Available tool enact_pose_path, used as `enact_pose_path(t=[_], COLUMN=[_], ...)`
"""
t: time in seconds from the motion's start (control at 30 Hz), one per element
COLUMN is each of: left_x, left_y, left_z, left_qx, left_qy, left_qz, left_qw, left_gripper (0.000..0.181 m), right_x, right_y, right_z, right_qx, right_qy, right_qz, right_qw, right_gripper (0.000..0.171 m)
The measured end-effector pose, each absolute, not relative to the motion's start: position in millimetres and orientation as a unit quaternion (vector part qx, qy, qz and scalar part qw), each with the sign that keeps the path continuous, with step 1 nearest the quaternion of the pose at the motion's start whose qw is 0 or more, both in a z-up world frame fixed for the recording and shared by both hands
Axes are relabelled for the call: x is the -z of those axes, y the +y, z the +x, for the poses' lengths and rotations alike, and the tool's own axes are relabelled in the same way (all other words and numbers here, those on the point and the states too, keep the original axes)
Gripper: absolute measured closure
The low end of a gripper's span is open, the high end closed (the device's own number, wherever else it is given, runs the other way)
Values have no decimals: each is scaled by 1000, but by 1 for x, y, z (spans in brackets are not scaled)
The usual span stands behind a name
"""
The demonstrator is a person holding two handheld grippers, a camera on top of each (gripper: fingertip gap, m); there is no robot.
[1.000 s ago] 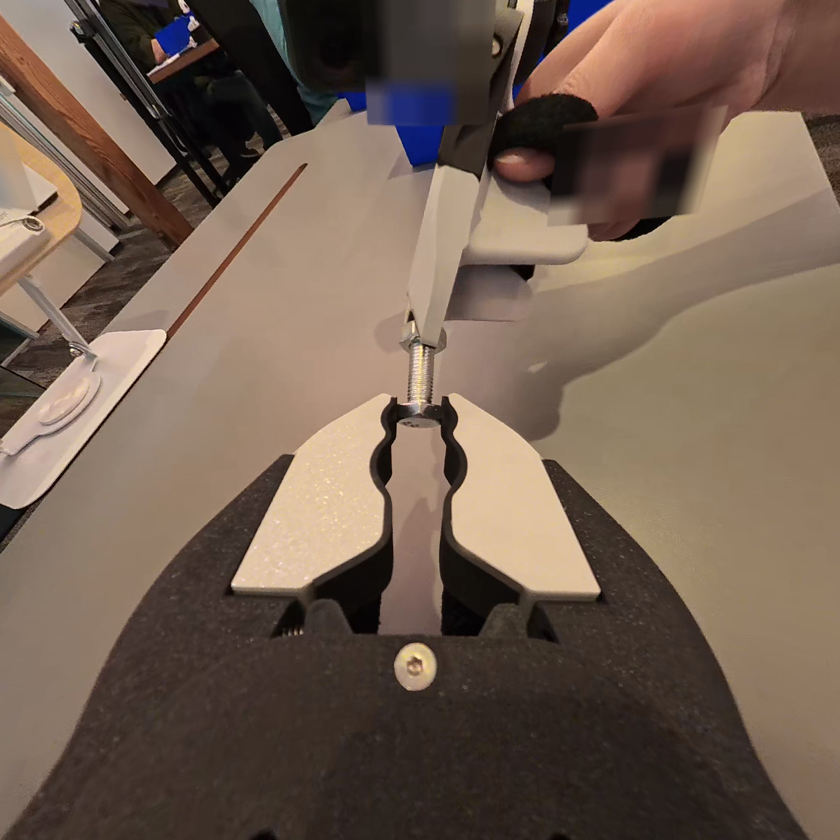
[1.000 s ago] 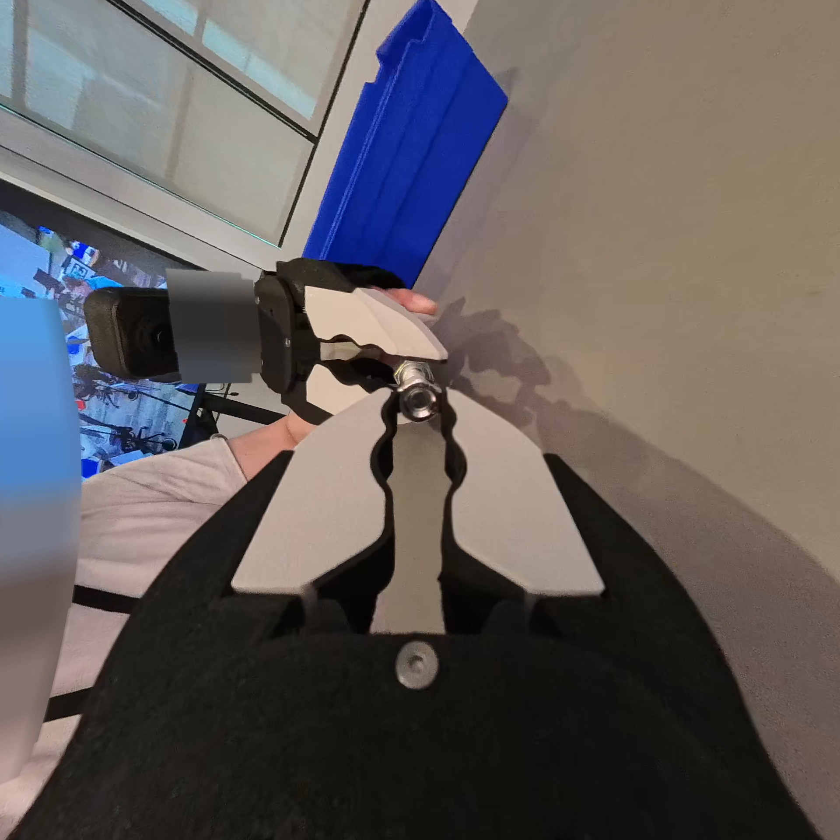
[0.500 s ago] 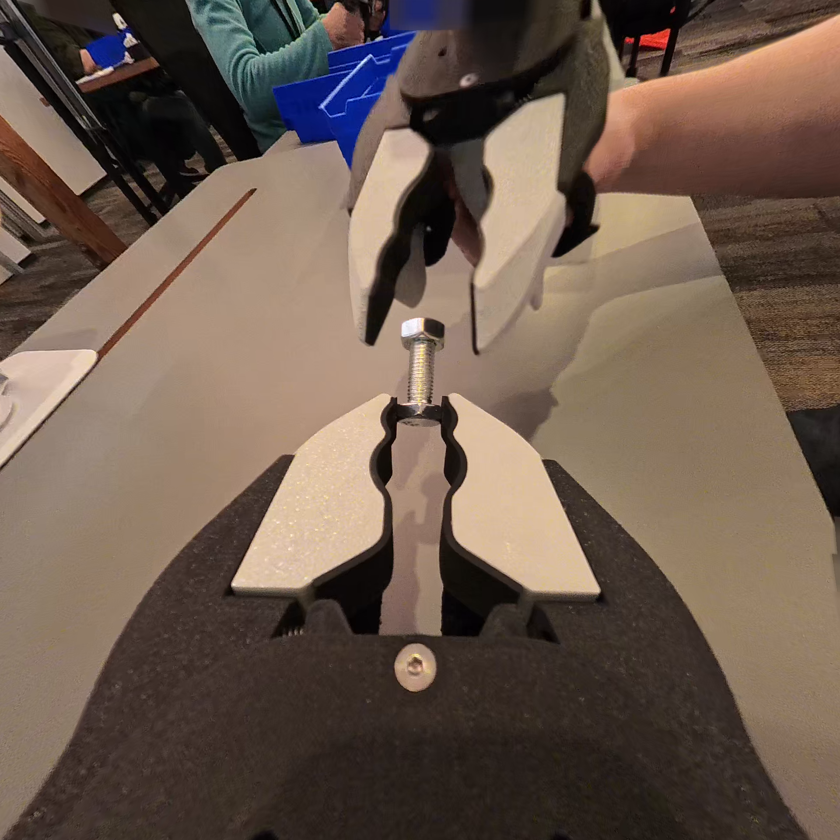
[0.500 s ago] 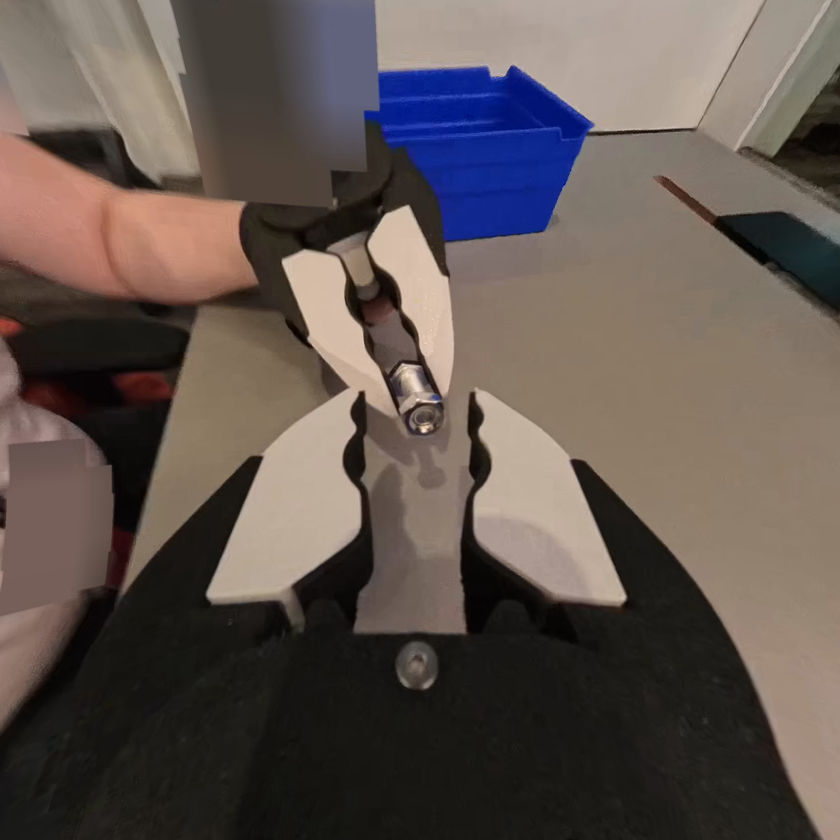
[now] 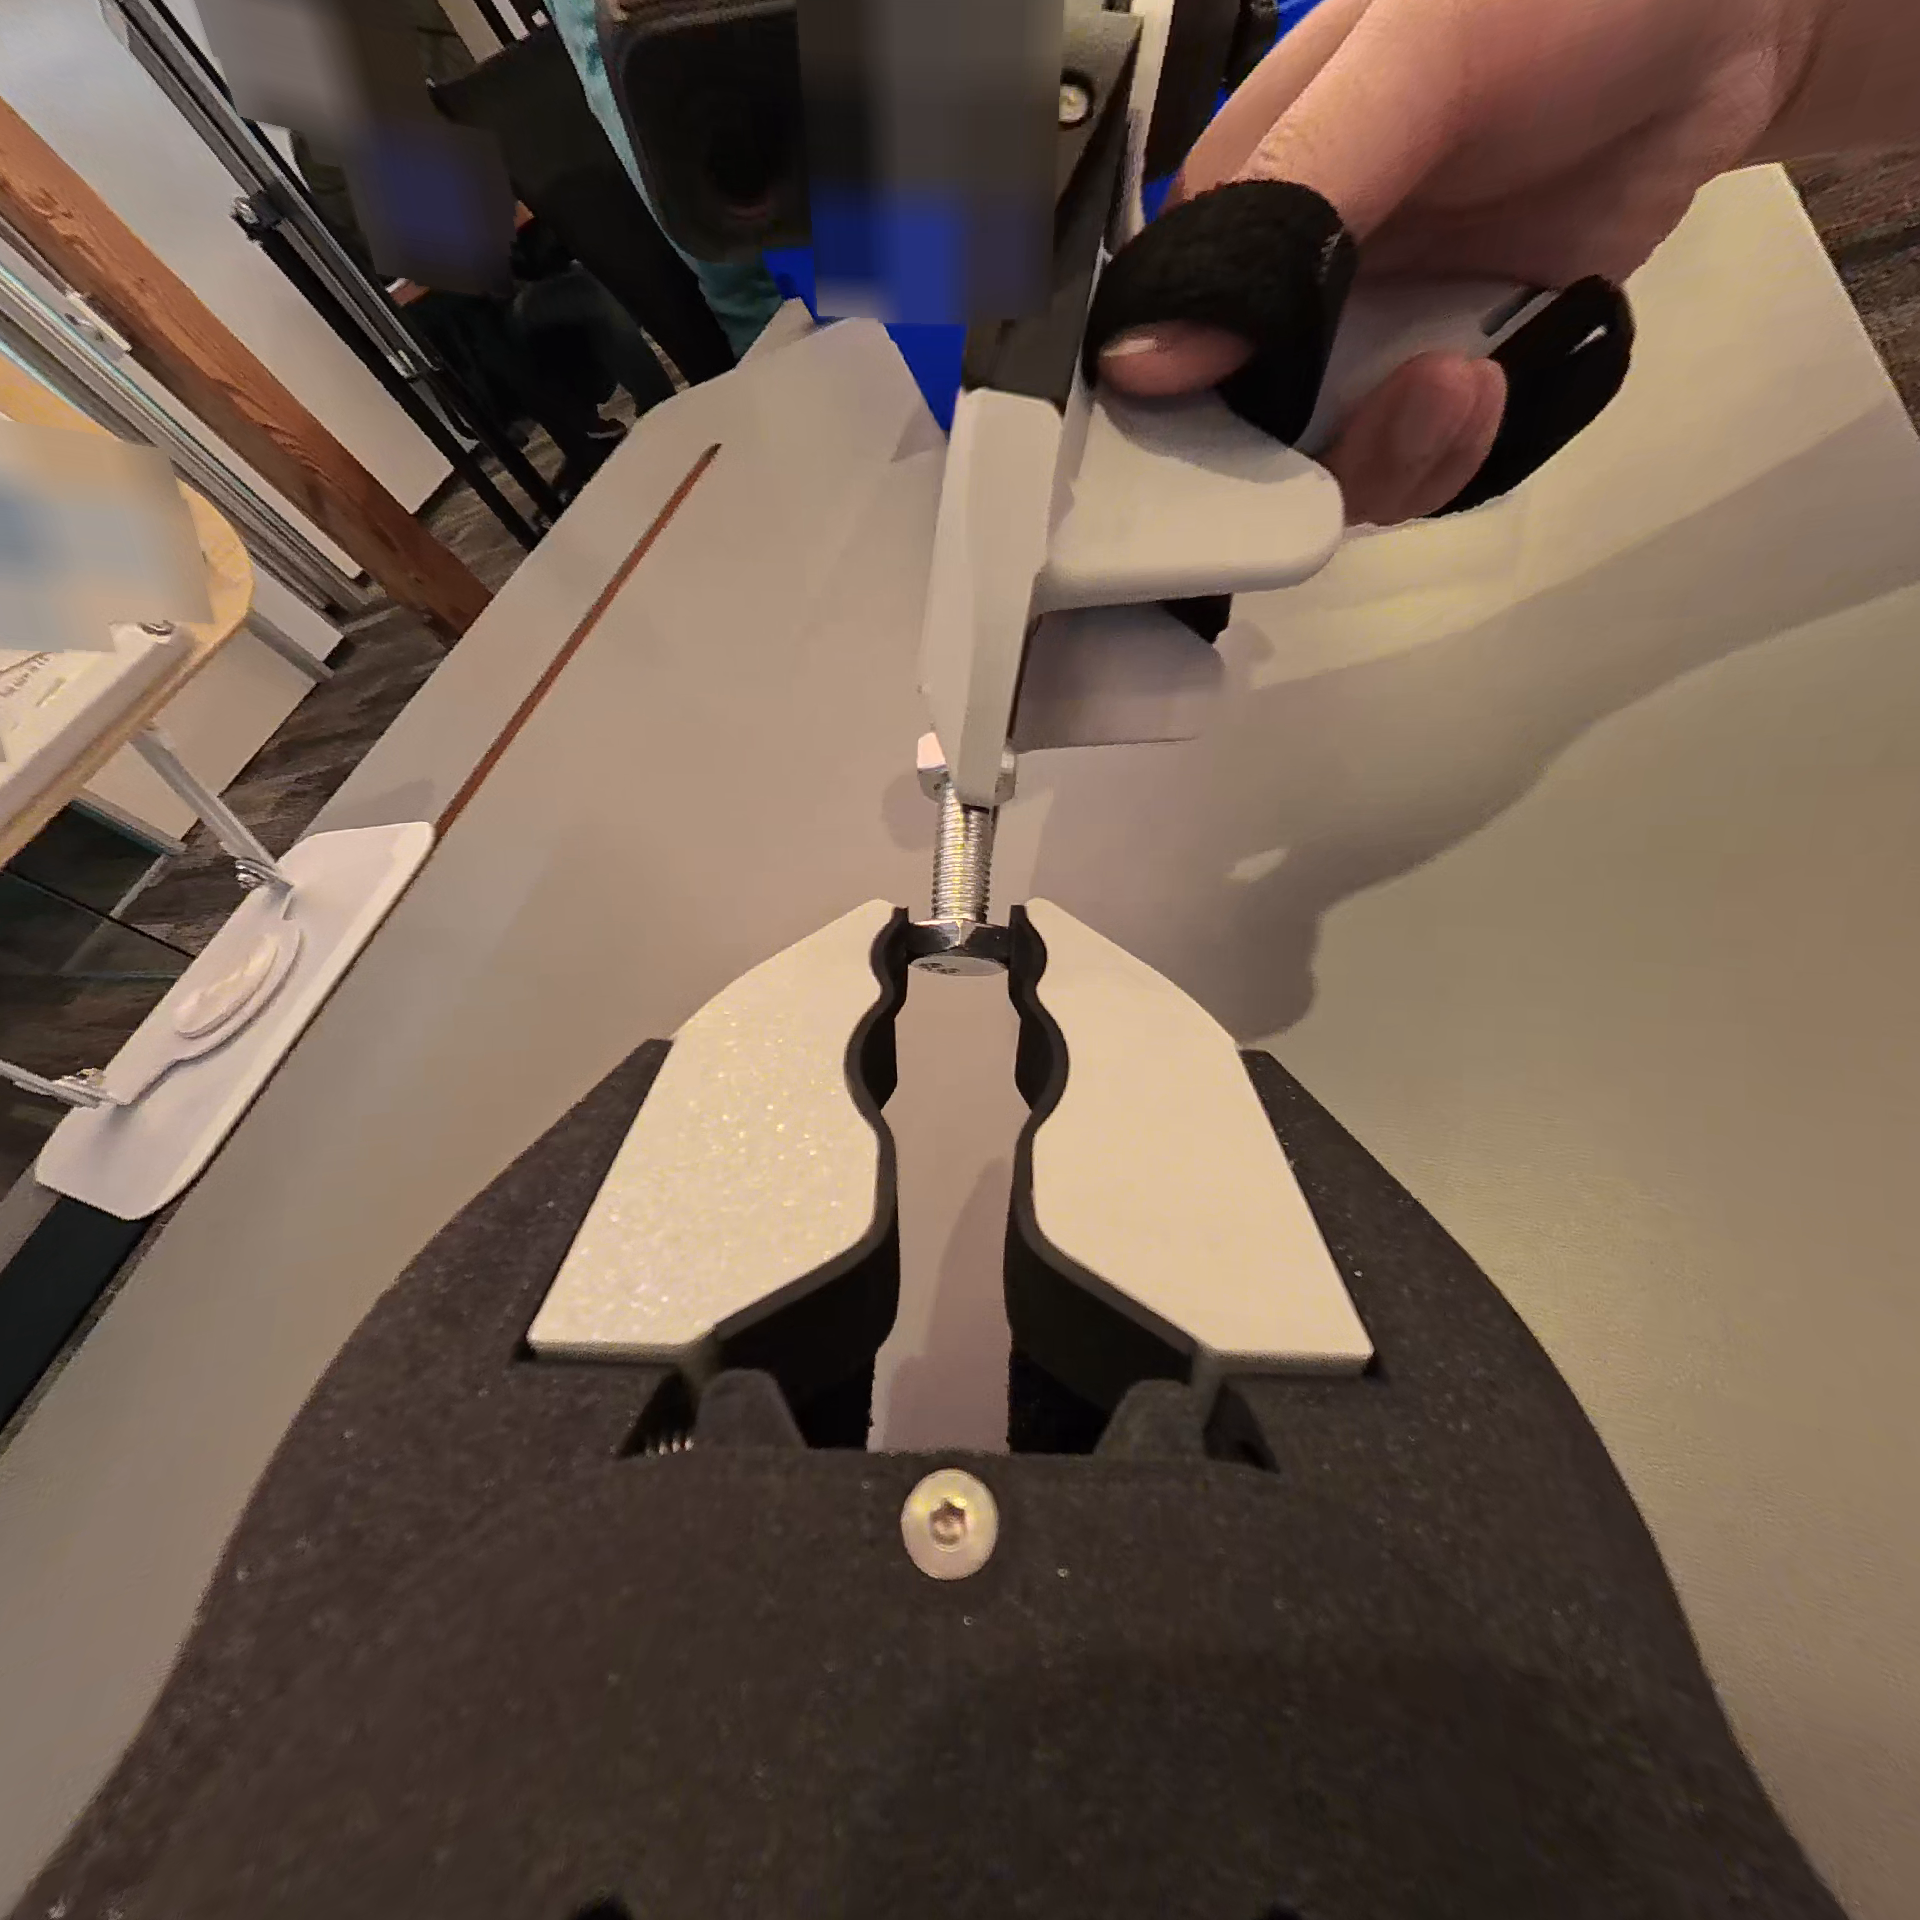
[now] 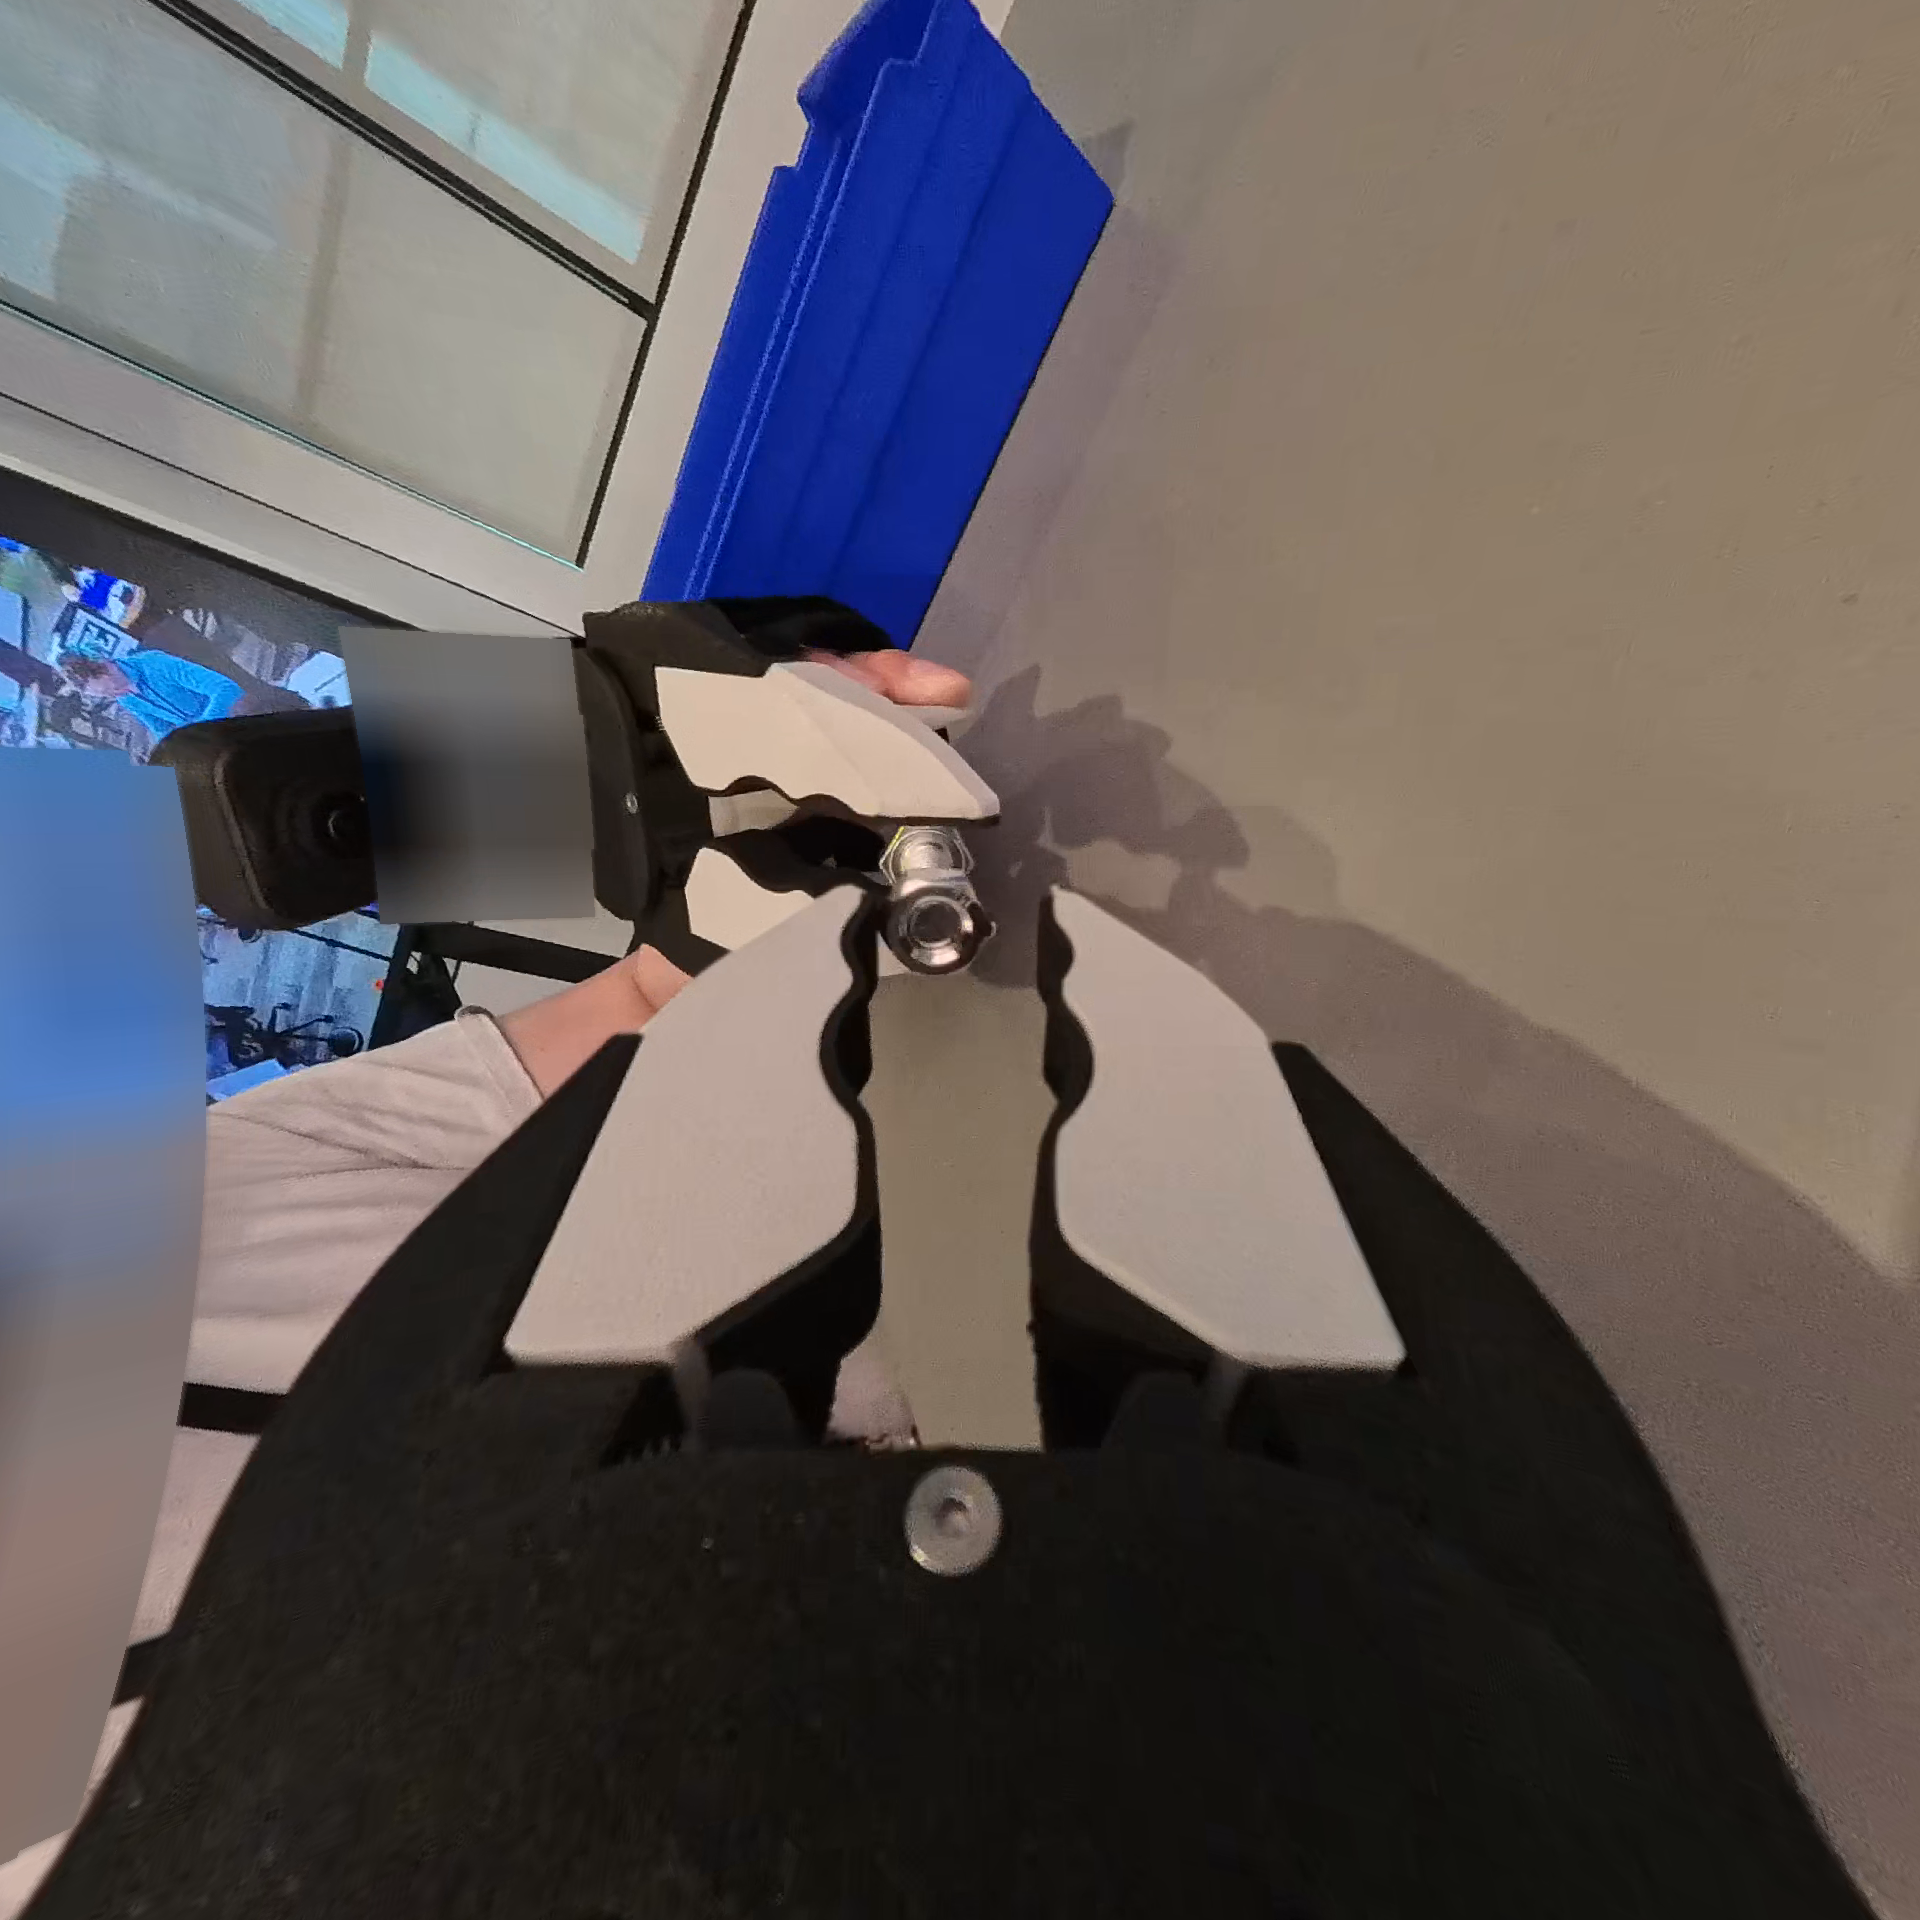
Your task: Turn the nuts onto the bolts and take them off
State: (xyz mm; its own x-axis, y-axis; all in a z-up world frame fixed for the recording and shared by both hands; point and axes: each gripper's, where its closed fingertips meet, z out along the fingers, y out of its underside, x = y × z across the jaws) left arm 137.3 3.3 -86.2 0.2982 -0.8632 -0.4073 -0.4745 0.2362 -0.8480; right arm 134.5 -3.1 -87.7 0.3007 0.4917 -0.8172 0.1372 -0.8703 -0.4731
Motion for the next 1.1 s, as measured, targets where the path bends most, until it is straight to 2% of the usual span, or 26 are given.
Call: enact_pose_path(t=[0.23,0.3,0.43,0.5,0.63,0.73,0.8,0.83,0.97,1.1], left_x=[85,87,89,88,87,92,92,91,90,88], left_y=[4,4,2,0,-8,-6,-5,-4,-1,-1], left_z=[136,136,138,138,141,141,141,140,139,140], left_qx=[166,161,161,181,229,213,209,204,186,181], left_qy=[567,572,577,574,571,578,576,576,575,574], left_qz=[-589,-588,-588,-590,-594,-595,-595,-595,-592,-586], left_qw=[552,549,544,538,518,516,520,522,534,542], left_gripper=[163,163,163,163,163,163,163,163,163,163], right_x=[80,80,81,78,74,75,71,69,67,85], right_y=[1,-2,-3,-7,-14,-13,-7,-2,5,-8], right_z=[138,138,140,140,142,140,138,139,146,140], right_qx=[-566,-567,-554,-538,-418,-358,-385,-407,-479,-491], right_qy=[-173,-176,-217,-290,-509,-539,-482,-445,-328,-306], right_qz=[-792,-791,-789,-770,-671,-653,-682,-699,-747,-781], right_qw=[153,145,153,184,339,394,392,384,325,236], right_gripper=[143,154,154,155,155,157,134,129,141,134])
